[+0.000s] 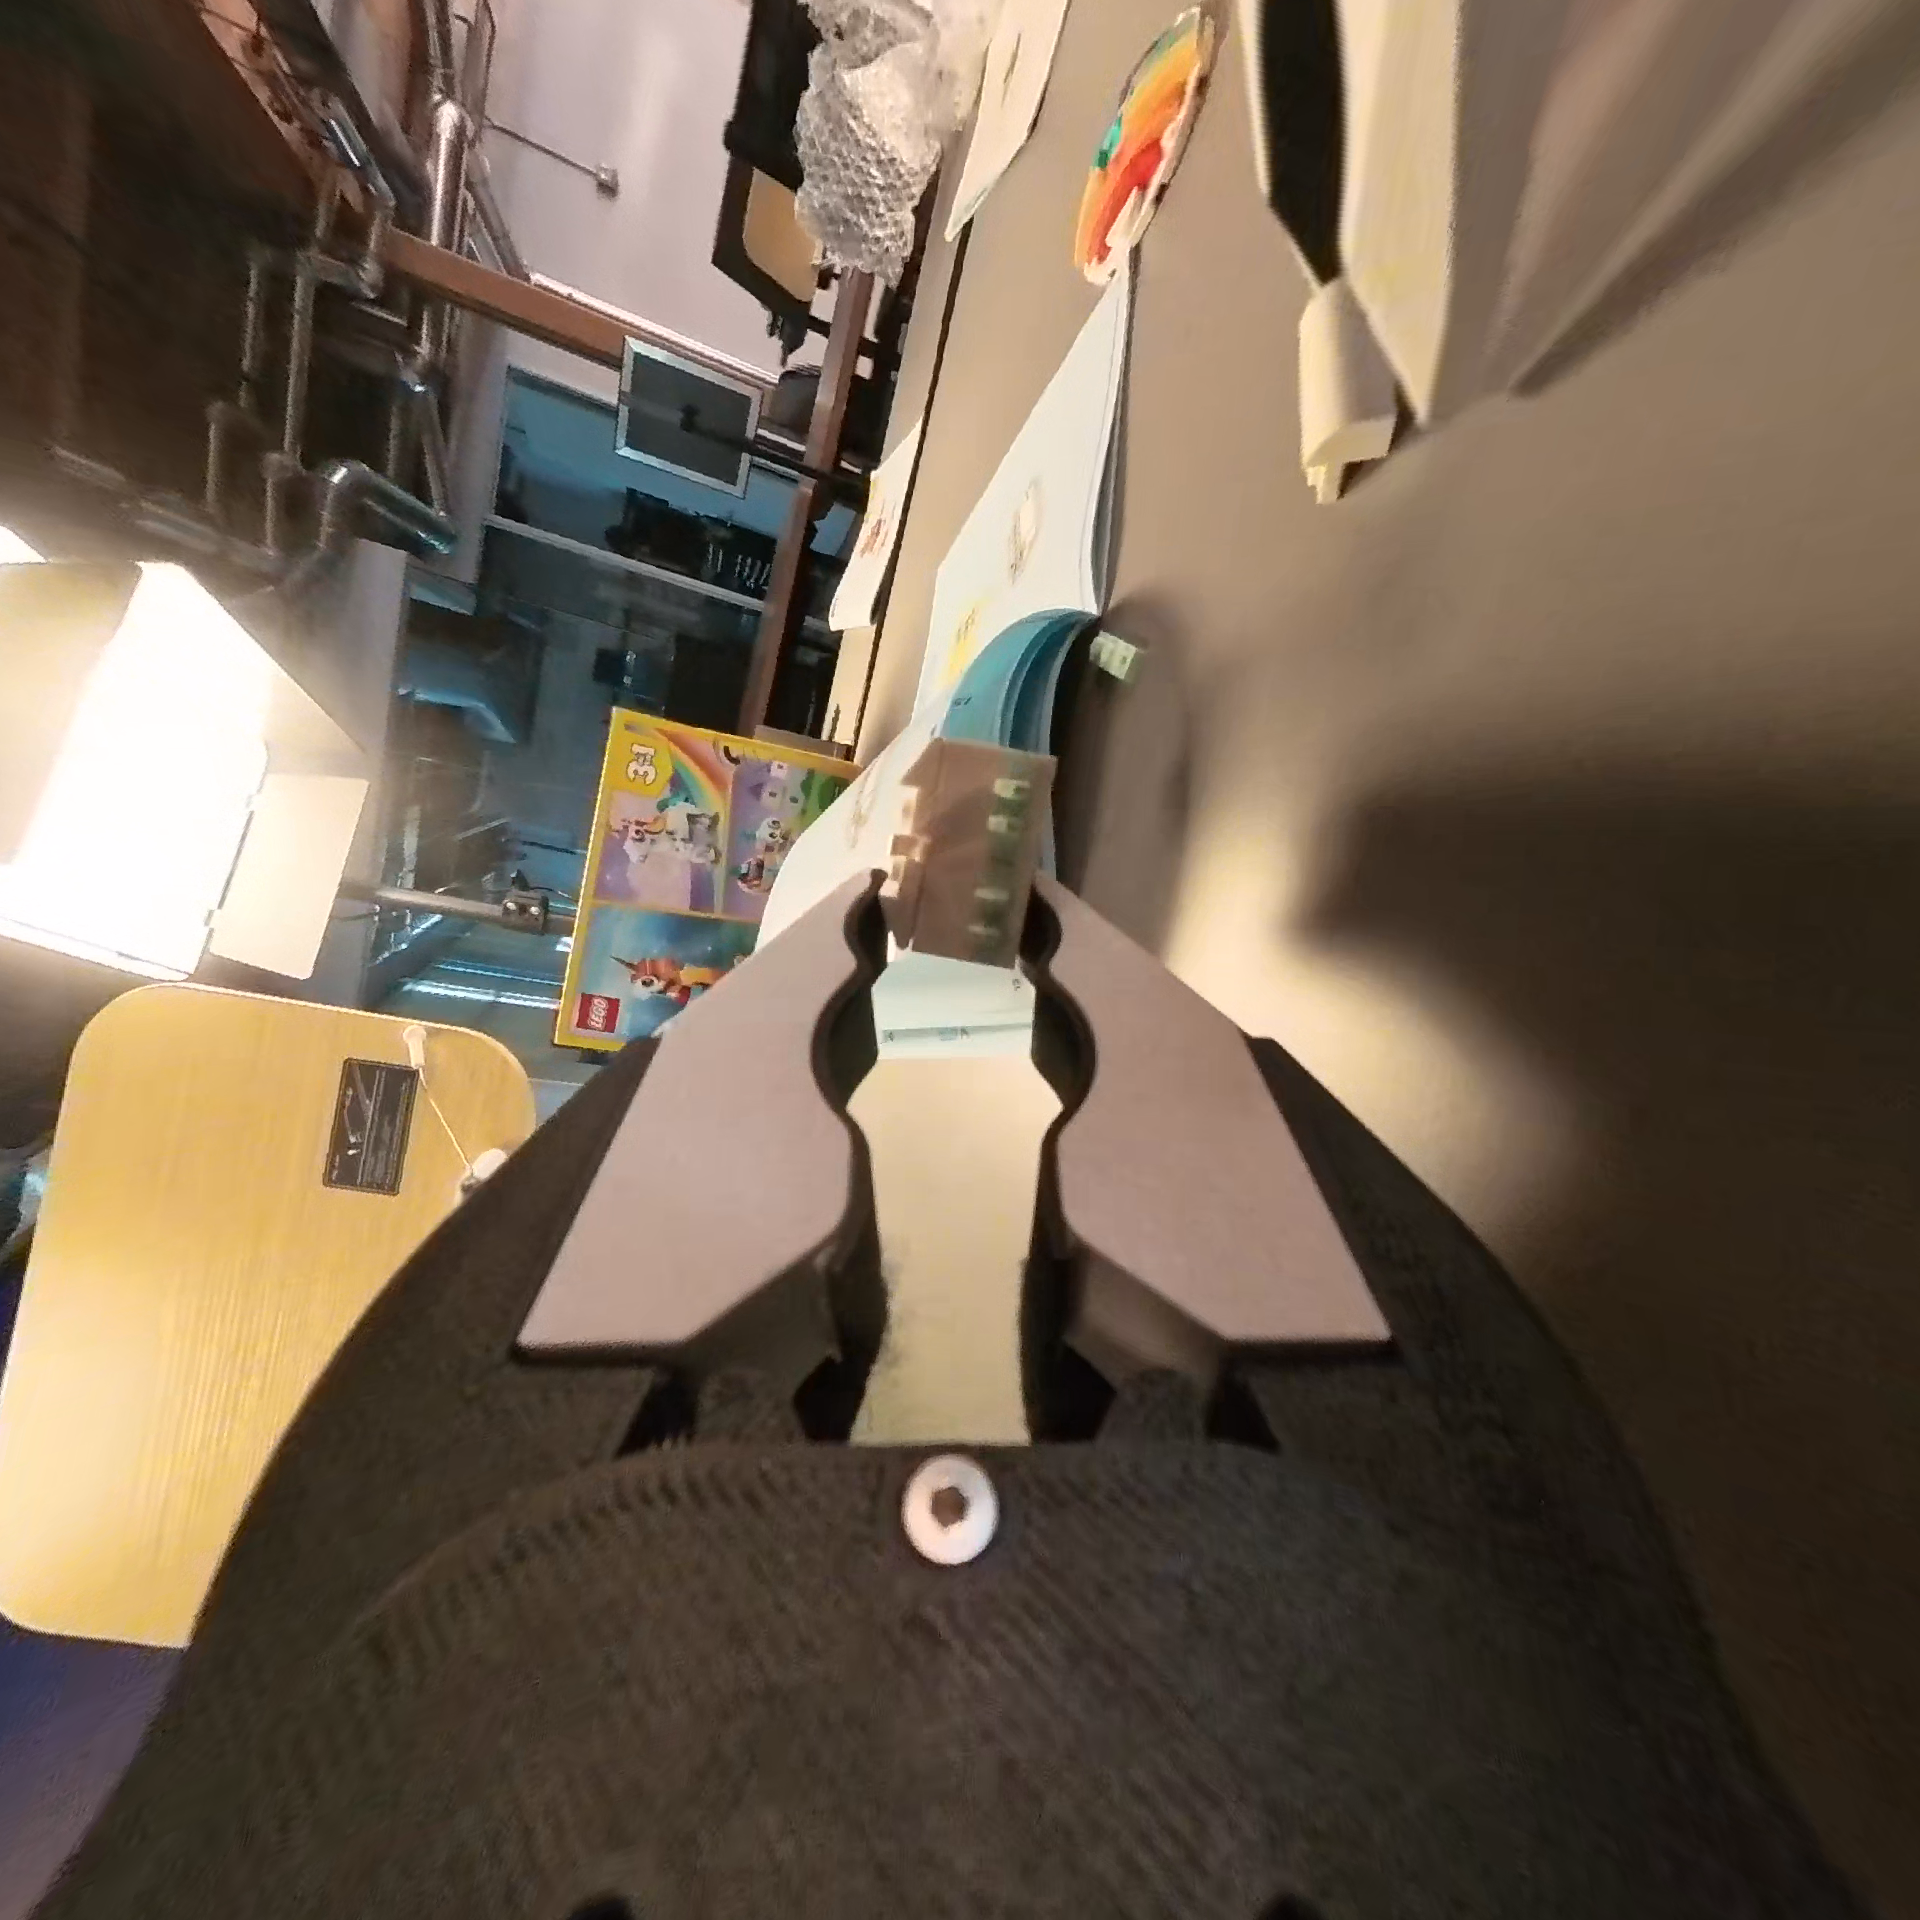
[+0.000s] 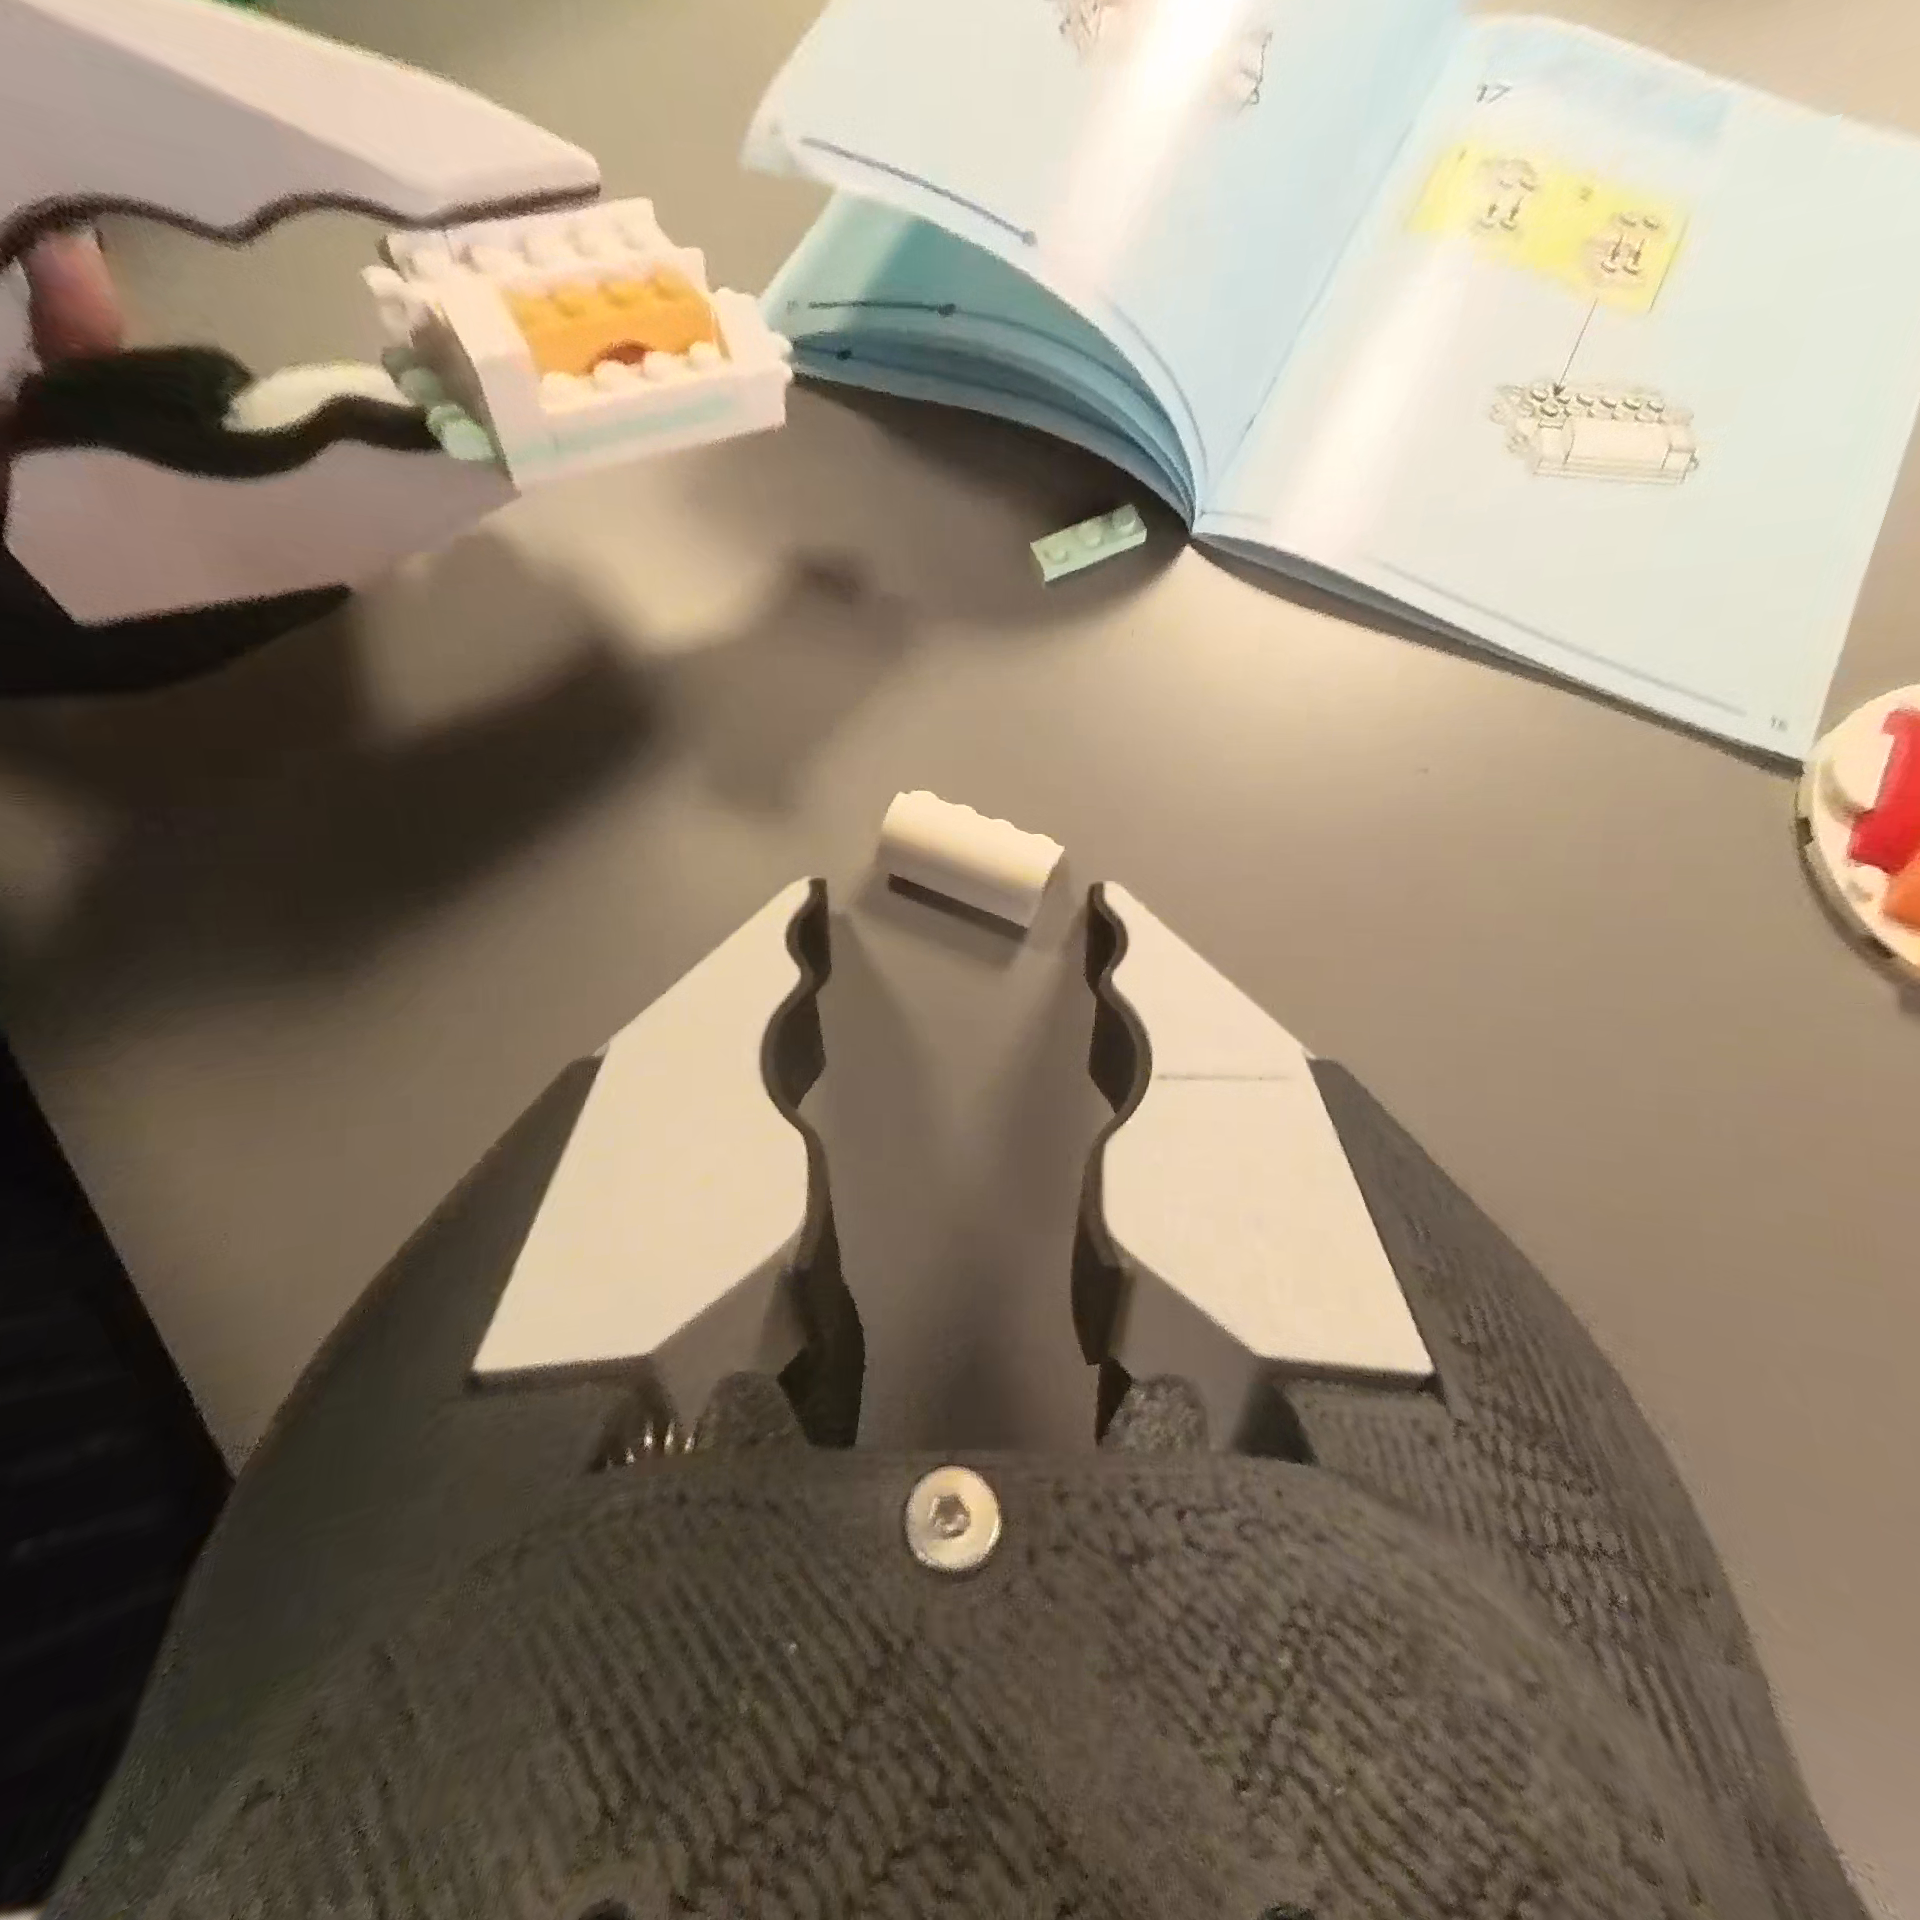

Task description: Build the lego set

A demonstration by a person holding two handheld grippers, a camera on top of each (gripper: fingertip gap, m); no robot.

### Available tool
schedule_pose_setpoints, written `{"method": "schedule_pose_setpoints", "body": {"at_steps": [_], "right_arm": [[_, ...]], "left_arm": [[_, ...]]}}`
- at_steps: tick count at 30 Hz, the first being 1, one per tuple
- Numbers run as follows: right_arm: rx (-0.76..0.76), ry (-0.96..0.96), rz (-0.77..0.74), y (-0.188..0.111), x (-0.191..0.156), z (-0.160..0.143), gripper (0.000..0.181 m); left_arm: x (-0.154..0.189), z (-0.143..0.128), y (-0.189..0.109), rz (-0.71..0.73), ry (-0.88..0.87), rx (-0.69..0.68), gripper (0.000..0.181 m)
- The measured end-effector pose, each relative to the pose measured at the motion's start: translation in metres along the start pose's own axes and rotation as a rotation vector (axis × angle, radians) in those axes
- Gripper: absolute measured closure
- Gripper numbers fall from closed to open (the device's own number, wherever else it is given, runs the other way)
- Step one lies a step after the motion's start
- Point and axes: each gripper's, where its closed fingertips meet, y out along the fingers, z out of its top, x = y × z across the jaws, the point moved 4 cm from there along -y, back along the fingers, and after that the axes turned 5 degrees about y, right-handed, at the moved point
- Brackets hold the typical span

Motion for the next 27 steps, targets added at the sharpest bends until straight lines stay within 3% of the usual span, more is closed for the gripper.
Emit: {"method": "schedule_pose_setpoints", "body": {"at_steps": [1, 9, 12, 15, 17, 27], "right_arm": [[0.014, 0.029, 0.002, 0.001, -0.002, 0.001, 0.133], [0.037, -0.019, -0.023, 0.006, -0.001, 0.01, 0.148], [0.192, -0.11, 0.112, -0.007, -0.015, 0.037, 0.148], [0.35, -0.122, 0.383, -0.027, -0.038, 0.064, 0.148], [0.321, -0.154, 0.474, -0.029, -0.045, 0.069, 0.148], [0.178, -0.217, 0.586, -0.022, -0.051, 0.072, 0.148]], "left_arm": [[0.001, 0.0, 0.0, -0.003, 0.009, 0.0, 0.157], [0.005, 0.005, 0.0, -0.003, 0.034, 0.02, 0.157], [0.0, 0.016, -0.007, 0.013, 0.0, 0.112, 0.157], [-0.004, 0.023, -0.013, 0.036, -0.026, 0.181, 0.157], [-0.004, 0.025, -0.015, 0.049, -0.005, 0.193, 0.157], [-0.006, 0.03, -0.019, 0.085, 0.019, 0.225, 0.158]]}}
